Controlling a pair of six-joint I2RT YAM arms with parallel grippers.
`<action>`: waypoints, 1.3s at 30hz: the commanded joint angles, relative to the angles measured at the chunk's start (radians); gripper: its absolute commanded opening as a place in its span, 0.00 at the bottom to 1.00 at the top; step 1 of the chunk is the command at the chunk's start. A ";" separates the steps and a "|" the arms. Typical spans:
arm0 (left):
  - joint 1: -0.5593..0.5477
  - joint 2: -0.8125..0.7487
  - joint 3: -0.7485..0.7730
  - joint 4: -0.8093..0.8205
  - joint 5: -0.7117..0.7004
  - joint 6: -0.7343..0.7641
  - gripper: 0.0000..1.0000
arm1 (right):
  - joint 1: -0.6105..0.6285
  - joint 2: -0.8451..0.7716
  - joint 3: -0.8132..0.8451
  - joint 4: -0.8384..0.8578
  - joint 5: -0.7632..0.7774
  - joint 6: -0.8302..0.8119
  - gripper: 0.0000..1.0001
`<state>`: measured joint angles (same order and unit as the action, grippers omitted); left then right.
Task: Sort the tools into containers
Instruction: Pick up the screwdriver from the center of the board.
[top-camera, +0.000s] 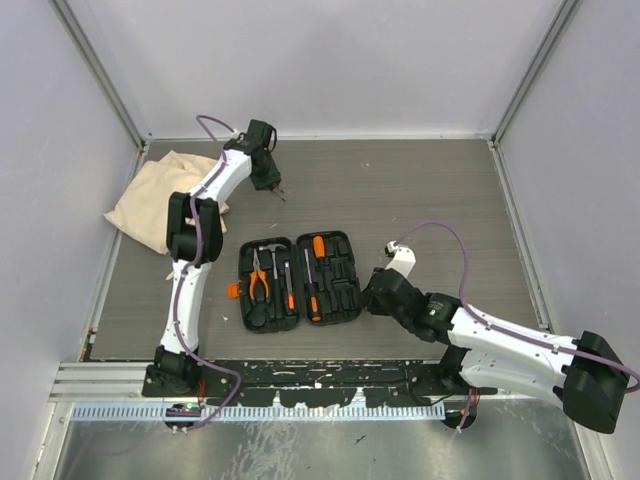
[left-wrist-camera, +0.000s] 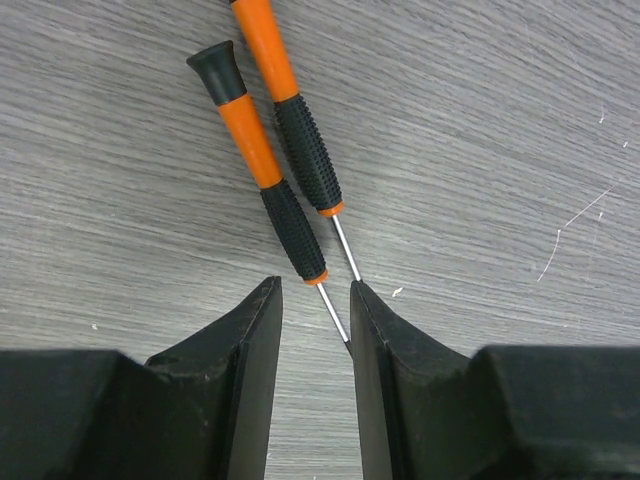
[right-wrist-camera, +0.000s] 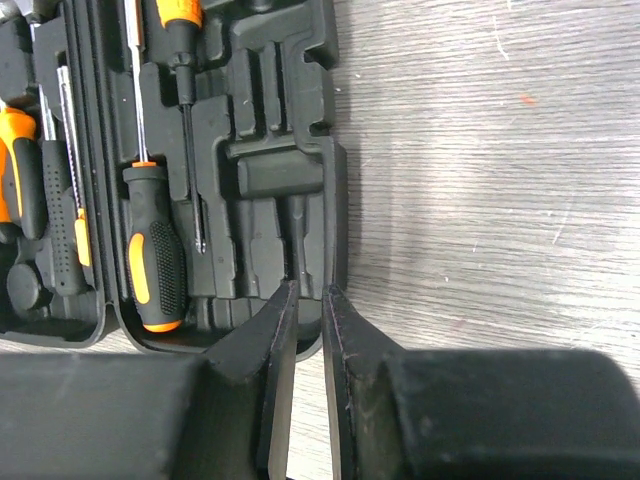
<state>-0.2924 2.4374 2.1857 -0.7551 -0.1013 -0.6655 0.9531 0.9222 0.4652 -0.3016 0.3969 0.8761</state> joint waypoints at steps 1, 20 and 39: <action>0.008 0.014 0.048 -0.020 -0.012 0.000 0.34 | -0.004 -0.023 -0.001 0.005 0.040 0.025 0.22; 0.024 0.050 0.045 -0.049 -0.032 0.002 0.32 | -0.004 -0.016 -0.003 0.005 0.039 0.027 0.22; 0.067 -0.002 -0.102 -0.028 -0.045 0.041 0.13 | -0.005 -0.007 -0.004 0.005 0.034 0.030 0.22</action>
<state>-0.2489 2.4672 2.1719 -0.7570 -0.1040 -0.6632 0.9520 0.9184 0.4595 -0.3153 0.4026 0.8928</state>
